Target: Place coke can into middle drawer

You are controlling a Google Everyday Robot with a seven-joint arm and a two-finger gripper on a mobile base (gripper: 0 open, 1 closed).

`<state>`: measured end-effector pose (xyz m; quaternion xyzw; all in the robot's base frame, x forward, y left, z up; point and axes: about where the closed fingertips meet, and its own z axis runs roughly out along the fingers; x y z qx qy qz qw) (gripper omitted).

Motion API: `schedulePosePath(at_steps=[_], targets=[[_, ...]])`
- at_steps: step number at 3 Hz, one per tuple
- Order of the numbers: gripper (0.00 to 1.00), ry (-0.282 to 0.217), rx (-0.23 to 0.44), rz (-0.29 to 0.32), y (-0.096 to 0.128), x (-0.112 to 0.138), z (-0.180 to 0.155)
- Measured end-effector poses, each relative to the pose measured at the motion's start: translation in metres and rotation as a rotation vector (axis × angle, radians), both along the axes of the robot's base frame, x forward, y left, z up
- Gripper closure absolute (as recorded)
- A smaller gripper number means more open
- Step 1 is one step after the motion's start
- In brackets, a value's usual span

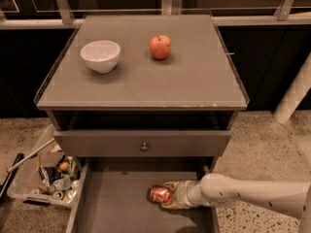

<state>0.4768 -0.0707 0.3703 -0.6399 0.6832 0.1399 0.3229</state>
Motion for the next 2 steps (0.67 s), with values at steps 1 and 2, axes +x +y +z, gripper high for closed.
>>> schedulePosePath(at_steps=[1, 2], targets=[[0.58, 0.000, 0.000, 0.000, 0.0001, 0.0000, 0.0000], [0.35, 0.000, 0.000, 0.000, 0.0001, 0.0000, 0.0000]])
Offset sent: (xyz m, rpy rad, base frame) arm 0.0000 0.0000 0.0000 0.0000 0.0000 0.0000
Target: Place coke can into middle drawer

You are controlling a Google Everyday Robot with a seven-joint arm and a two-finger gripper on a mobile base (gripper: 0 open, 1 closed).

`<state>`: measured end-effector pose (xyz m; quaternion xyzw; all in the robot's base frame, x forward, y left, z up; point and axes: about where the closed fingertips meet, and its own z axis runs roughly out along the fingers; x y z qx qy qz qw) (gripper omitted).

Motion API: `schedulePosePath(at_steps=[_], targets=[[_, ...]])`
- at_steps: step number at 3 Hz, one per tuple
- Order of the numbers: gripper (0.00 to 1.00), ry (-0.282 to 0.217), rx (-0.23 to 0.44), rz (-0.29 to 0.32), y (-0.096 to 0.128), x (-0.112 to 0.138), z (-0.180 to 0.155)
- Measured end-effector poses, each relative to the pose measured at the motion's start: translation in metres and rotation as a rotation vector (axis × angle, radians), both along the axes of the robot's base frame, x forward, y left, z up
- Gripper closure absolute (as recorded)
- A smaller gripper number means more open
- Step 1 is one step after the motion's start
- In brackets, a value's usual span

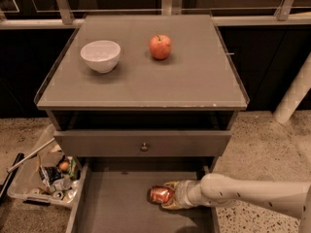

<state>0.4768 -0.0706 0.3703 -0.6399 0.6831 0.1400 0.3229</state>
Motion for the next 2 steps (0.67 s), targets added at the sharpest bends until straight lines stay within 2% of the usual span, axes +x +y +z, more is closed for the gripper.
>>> schedulePosePath(at_steps=[1, 2], targets=[[0.12, 0.000, 0.000, 0.000, 0.0000, 0.0000, 0.0000], [0.00, 0.000, 0.000, 0.000, 0.0001, 0.0000, 0.0000]])
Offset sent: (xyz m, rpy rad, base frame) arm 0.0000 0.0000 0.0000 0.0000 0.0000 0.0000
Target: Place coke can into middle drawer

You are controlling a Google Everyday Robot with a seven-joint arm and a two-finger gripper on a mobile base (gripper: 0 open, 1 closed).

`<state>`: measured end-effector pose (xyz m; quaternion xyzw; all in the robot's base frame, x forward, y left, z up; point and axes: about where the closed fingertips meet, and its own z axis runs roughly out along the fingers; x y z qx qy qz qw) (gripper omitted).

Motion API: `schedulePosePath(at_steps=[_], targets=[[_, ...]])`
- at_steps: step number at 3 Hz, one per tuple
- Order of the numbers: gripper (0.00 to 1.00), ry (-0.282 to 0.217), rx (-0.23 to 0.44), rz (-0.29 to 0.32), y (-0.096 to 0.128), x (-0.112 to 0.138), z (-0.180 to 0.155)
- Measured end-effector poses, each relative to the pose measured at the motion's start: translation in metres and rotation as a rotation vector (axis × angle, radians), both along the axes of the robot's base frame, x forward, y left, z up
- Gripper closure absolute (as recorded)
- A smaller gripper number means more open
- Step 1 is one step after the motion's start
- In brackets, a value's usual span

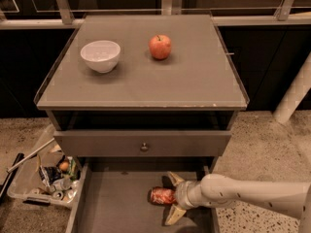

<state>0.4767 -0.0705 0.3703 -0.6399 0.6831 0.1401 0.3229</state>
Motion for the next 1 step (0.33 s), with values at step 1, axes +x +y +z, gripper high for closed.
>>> schedulePosePath(at_steps=[1], targets=[[0.00, 0.000, 0.000, 0.000, 0.0000, 0.0000, 0.0000]])
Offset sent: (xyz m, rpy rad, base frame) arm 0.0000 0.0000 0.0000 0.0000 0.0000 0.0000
